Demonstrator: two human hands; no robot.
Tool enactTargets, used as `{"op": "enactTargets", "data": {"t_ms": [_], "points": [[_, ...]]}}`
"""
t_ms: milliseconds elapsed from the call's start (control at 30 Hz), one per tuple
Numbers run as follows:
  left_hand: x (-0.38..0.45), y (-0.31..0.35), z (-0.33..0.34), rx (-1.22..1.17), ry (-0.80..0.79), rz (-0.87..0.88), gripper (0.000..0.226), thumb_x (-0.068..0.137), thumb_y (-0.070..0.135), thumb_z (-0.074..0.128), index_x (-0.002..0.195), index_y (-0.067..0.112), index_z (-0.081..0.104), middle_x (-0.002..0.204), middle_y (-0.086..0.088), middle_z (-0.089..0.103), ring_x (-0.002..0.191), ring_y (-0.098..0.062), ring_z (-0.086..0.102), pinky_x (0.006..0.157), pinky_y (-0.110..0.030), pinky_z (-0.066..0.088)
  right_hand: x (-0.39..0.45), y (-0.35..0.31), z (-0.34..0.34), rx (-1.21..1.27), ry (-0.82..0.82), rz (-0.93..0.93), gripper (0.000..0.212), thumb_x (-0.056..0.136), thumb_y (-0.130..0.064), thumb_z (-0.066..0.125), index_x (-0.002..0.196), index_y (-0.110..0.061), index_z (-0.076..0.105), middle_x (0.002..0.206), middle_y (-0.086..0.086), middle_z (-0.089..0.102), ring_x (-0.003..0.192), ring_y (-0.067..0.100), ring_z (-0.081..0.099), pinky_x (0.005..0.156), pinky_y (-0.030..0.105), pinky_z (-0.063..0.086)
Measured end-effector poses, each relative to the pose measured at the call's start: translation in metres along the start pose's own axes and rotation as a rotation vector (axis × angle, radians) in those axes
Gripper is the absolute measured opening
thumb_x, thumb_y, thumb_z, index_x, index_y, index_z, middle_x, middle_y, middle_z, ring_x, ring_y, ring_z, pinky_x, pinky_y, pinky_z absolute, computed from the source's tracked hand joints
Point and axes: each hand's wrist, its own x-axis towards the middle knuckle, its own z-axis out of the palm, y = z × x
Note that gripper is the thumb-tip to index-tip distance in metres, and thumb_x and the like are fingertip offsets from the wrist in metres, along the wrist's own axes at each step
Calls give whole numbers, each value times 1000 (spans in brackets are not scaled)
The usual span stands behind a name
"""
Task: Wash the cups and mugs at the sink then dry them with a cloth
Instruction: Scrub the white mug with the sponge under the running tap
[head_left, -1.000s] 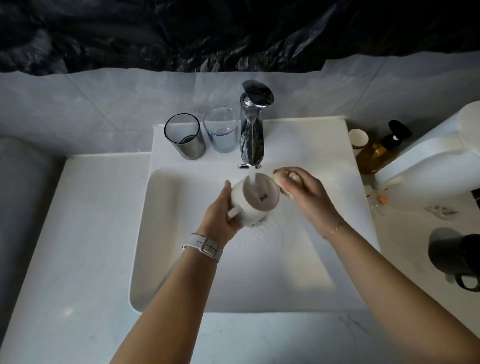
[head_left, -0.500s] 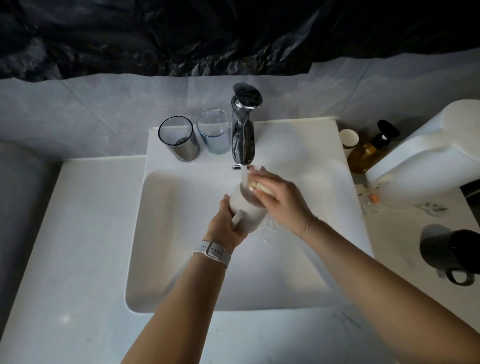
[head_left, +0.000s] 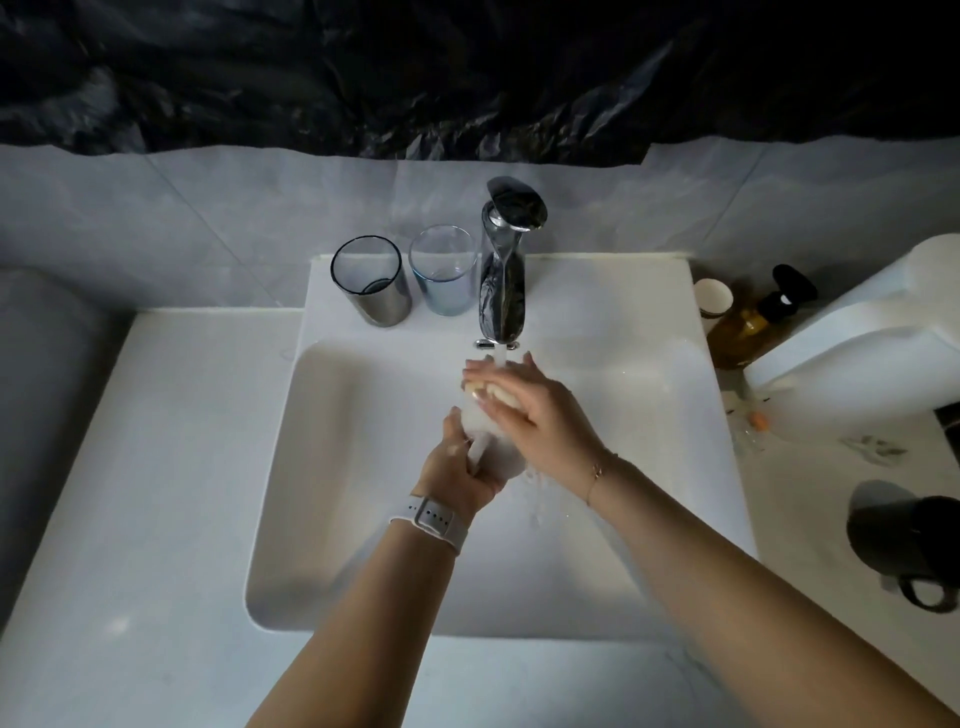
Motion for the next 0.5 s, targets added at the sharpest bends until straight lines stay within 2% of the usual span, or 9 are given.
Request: {"op": "enactTargets", "data": {"t_ms": [67,100,133,200,267,367,400,467,500], "points": [[3,0,1,13,14,15,46,98,44,51,134,15,50,131,-22,57,119,-24,58,70,-38,56,9,11,-9,-7,55,89,30,90,-24,54,113,-11,68,126,-4,64,119,17,58,113,36,32],[6,2,-1,13,43,23,49,97,44,52,135,14,48,121,-22,61,108,-25,61,62,-39,55,4,17,-11,-13,91,101,30,90,-22,55,113,-9,68,127,-5,62,120,18,57,109,36,37],[11,3,-4,19,49,21,51,95,46,55,134,14,49,118,-15,64,100,-25,61,61,-41,54,-6,20,-10,-8,113,98,30,90,-22,55,114,-8,68,127,-7,60,123,17,55,107,32,40],[14,4,-8,2,57,-12,52,93,49,58,131,14,52,124,-8,64,102,-26,62,69,-43,53,-21,13,-4,5,83,49,35,91,-29,52,117,-11,67,130,-7,59,128,12,51,107,27,39],[18,3,-9,6,23,-13,41,95,49,54,120,17,56,123,-4,63,109,-25,61,77,-43,52,-19,8,2,34,29,33,34,92,-32,52,117,-14,66,127,-5,62,123,10,54,106,31,41],[16,2,-9,55,13,44,40,94,50,55,118,17,55,121,-6,63,115,-29,60,76,-45,53,-1,15,-7,56,99,134,25,92,-24,58,112,-11,68,123,-5,63,116,8,56,104,38,43],[16,3,-11,44,14,55,44,92,51,58,119,15,54,123,-9,64,116,-32,60,81,-48,54,-1,19,-9,95,134,164,22,93,-18,59,112,-12,68,125,-6,61,118,6,54,105,36,42],[15,5,-14,28,-28,93,52,89,51,63,122,12,53,122,-12,65,114,-34,63,96,-48,52,-14,18,-12,308,166,249,20,93,-13,60,112,-16,68,130,-8,59,122,4,53,104,28,42],[16,6,-16,57,-31,122,53,89,51,62,123,11,54,117,-10,67,109,-29,65,99,-44,51,-22,13,-12,471,171,318,19,93,-16,60,110,-20,68,127,-10,61,119,4,55,100,26,43]]}}
